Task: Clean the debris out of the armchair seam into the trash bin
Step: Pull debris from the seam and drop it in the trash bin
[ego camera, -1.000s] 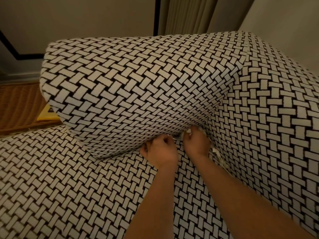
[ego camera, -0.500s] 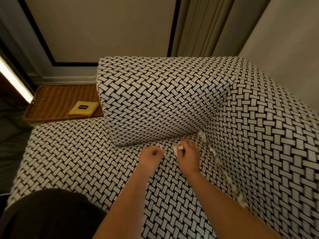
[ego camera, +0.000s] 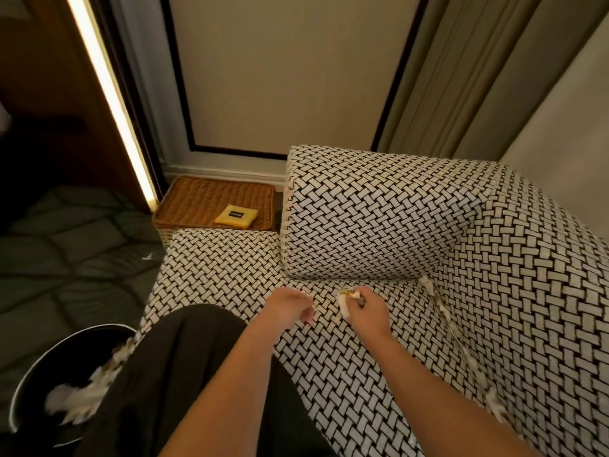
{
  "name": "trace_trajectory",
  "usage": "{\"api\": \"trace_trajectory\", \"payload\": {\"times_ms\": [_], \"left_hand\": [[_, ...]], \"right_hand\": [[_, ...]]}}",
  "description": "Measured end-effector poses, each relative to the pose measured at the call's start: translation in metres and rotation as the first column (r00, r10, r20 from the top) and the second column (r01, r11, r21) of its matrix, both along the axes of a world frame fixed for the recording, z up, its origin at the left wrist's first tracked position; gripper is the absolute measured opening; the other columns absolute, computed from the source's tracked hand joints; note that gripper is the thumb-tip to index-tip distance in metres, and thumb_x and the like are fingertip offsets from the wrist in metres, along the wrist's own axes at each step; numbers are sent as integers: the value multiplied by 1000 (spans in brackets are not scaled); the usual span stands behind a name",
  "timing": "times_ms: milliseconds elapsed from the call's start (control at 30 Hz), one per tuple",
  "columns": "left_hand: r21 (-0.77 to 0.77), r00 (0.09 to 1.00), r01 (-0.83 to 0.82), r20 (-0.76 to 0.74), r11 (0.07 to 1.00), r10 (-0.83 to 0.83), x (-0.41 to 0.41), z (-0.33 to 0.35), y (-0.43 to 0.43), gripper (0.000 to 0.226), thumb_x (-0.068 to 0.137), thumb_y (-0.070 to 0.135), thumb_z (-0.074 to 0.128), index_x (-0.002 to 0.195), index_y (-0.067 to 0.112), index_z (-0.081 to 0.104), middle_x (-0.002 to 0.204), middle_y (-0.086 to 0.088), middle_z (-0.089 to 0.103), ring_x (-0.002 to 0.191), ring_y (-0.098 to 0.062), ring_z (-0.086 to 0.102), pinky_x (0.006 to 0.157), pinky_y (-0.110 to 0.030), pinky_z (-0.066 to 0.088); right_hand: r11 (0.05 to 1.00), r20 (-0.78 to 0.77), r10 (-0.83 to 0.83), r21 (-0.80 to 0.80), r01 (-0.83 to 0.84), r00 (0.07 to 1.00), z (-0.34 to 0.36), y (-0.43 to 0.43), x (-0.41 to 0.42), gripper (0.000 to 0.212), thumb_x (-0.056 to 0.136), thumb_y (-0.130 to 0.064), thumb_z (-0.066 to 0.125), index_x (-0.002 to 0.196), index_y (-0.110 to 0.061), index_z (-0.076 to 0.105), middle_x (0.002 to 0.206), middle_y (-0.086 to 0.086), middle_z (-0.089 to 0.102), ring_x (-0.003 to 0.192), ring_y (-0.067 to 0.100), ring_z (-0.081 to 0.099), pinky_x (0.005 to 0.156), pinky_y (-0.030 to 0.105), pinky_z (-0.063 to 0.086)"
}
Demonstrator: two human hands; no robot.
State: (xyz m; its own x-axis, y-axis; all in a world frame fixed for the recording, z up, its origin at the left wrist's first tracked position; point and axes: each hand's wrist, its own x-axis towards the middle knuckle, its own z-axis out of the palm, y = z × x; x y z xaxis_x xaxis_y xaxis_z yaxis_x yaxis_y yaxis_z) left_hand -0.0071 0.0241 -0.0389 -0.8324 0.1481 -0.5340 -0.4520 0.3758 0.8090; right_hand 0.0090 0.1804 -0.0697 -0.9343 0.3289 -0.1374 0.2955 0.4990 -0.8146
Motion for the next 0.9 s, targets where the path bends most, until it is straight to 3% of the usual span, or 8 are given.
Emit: {"api": "trace_trajectory", "payload": {"times_ms": [100, 233, 333, 433, 500, 700, 900], "left_hand": [[14, 995, 14, -102, 1000, -12, -2, 26, -30, 16, 91, 18, 53, 93, 7, 65, 92, -8, 68, 80, -13, 62, 68, -20, 47], [25, 988, -27, -152, 999, 31, -7, 58, -88, 13, 91, 17, 54, 91, 11, 65, 92, -6, 70, 83, -12, 66, 69, -22, 47], [-72, 977, -44, -210, 996, 28, -5, 71, -134, 19, 92, 22, 51, 88, 11, 65, 84, -2, 69, 77, -9, 65, 70, -23, 47], [-138, 973, -74, -225, 988, 42, 1, 72, -170, 25, 94, 25, 48, 84, 8, 62, 75, -3, 63, 68, -10, 58, 68, -23, 45], [-162, 969, -125, -231, 979, 86, 6, 68, -193, 26, 95, 26, 45, 84, 8, 61, 74, -3, 59, 65, -11, 55, 65, -22, 44], [-126, 938, -297, -227, 947, 263, 26, 39, -261, 30, 96, 17, 45, 69, 9, 56, 63, -3, 57, 47, -5, 52, 46, -13, 41], [-138, 915, -399, -120, 907, 385, 46, -17, -323, 32, 96, 15, 43, 67, 10, 56, 67, -4, 60, 56, -11, 53, 45, -15, 41]], "right_hand": [[996, -16, 88, -4, -88, 996, 20, -23, -11, 14, 95, -12, 48, 102, -10, 60, 87, 1, 57, 64, 6, 47, 50, 15, 35], [983, -38, 184, 4, -184, 982, 45, -63, -25, 15, 94, -13, 51, 103, -12, 62, 89, 0, 58, 67, 7, 49, 54, 17, 39], [961, -43, 276, 17, -275, 960, 62, -100, -33, 14, 94, -16, 51, 102, -17, 62, 86, -5, 55, 71, 5, 51, 55, 16, 41], [925, -6, 381, 22, -380, 925, 74, -140, -41, 14, 94, -19, 51, 99, -11, 62, 94, 2, 60, 85, 16, 59, 74, 31, 54], [895, 10, 446, 32, -446, 895, 79, -173, -46, 18, 93, -20, 51, 97, -7, 63, 95, 8, 62, 90, 23, 61, 82, 41, 54], [753, 62, 656, 26, -658, 752, 75, -277, -47, 11, 92, -17, 52, 88, -12, 62, 81, 0, 59, 80, 18, 58, 74, 35, 51], [662, 164, 736, 29, -749, 657, 36, -348, -42, 24, 91, -16, 53, 105, 0, 64, 103, 14, 65, 97, 26, 60, 89, 43, 50]]}}
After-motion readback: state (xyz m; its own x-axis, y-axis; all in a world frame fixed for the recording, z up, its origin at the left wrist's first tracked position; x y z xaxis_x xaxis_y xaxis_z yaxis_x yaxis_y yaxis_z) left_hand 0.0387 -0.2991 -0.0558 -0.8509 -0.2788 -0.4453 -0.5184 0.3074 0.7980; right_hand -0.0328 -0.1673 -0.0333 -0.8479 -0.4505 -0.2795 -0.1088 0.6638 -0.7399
